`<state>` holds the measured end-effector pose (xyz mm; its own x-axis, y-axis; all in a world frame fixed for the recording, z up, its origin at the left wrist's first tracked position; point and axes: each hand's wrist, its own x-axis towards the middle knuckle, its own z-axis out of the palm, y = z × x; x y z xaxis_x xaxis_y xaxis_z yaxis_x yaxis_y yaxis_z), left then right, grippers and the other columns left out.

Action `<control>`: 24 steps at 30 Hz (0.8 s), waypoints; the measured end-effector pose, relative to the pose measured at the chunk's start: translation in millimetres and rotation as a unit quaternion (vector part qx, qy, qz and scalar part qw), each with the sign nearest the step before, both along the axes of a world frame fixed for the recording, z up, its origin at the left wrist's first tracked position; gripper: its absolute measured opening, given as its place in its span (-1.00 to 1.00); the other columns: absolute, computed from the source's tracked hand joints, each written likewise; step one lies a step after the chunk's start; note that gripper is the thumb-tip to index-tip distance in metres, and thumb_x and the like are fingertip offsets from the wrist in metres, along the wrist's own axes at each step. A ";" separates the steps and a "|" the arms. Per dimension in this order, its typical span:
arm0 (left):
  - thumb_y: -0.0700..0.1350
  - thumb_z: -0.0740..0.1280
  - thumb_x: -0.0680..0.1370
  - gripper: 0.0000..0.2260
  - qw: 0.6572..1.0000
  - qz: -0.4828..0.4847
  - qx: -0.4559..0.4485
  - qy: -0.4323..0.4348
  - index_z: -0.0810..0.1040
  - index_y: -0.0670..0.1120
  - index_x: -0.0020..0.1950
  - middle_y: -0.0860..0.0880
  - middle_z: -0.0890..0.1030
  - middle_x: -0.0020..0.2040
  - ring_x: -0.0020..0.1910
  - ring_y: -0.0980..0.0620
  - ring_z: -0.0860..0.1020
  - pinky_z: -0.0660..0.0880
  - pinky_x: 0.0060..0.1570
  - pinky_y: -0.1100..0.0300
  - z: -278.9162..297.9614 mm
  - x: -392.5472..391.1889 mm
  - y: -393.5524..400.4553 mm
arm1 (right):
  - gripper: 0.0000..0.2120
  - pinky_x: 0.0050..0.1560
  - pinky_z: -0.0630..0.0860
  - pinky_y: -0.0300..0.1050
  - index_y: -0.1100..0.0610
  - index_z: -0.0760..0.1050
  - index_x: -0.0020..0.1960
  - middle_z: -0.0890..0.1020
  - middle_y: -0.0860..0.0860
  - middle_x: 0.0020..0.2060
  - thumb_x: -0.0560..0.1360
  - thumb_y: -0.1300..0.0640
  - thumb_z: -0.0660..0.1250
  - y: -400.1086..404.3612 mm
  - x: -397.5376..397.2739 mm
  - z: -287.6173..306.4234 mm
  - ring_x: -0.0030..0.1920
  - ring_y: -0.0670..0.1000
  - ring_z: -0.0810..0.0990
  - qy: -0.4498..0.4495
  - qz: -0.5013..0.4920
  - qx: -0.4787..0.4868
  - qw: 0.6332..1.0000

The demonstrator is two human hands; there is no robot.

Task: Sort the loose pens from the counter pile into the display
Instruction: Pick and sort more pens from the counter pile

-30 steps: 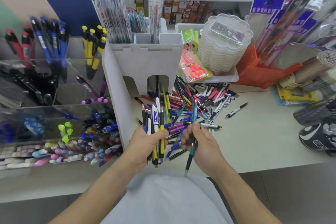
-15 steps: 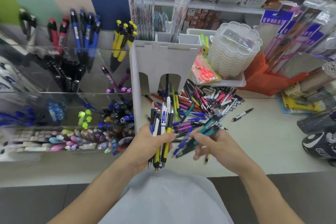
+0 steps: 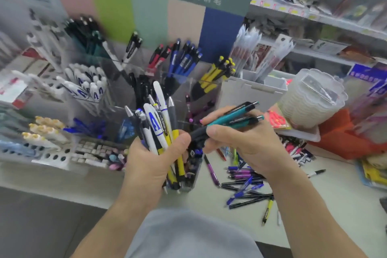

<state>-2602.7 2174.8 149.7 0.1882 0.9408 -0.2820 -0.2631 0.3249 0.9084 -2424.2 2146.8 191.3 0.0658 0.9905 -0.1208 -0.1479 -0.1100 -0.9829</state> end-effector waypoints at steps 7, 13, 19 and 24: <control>-0.18 0.61 0.27 -0.87 0.998 0.031 -0.026 -0.057 0.70 -0.05 -0.27 -0.11 0.58 -0.41 -0.47 0.00 0.56 0.50 -0.51 0.19 8.0 -33.8 24.1 | -0.87 -0.32 0.61 -0.10 0.20 0.58 0.00 0.65 0.09 -0.27 0.49 0.18 0.45 41.7 -32.9 11.0 -0.41 0.07 0.62 -0.027 0.012 0.010 1.000; 0.00 0.49 0.35 -0.81 0.987 0.150 -0.011 -0.060 0.62 -0.10 -0.22 -0.06 0.59 -0.39 -0.44 -0.01 0.55 0.51 -0.39 0.18 6.9 -65.0 63.6 | -0.87 -0.17 0.68 -0.06 0.24 0.48 0.05 0.70 0.10 -0.20 0.55 0.29 0.41 99.0 -63.2 34.4 -0.30 0.08 0.72 -0.112 -0.126 0.147 0.975; -0.03 0.47 0.40 -0.82 0.983 0.172 -0.044 -0.048 0.60 -0.13 -0.21 -0.06 0.59 -0.40 -0.44 0.00 0.56 0.51 -0.31 0.14 0.0 -86.2 83.4 | -0.90 -0.10 0.66 0.07 0.17 0.52 -0.01 0.71 0.09 -0.15 0.60 0.14 0.37 198.1 -111.8 37.4 -0.17 0.04 0.72 -0.317 -0.065 0.252 0.912; -0.06 0.47 0.38 -0.85 0.985 0.167 -0.026 -0.038 0.61 -0.12 -0.23 -0.09 0.59 -0.41 -0.44 0.00 0.56 0.51 -0.43 0.17 -0.9 -96.3 88.8 | -0.80 -0.29 0.43 -0.16 0.19 0.52 -0.18 0.62 0.03 -0.32 0.55 0.11 0.41 236.4 -147.1 31.0 -0.31 0.01 0.53 -0.470 -0.042 0.211 0.856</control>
<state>-2699.0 2263.6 148.9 -0.1071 0.9381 -0.3293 -0.4306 0.2548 0.8658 -2571.2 2383.2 222.3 0.0109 0.9202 0.3914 0.7397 0.2560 -0.6224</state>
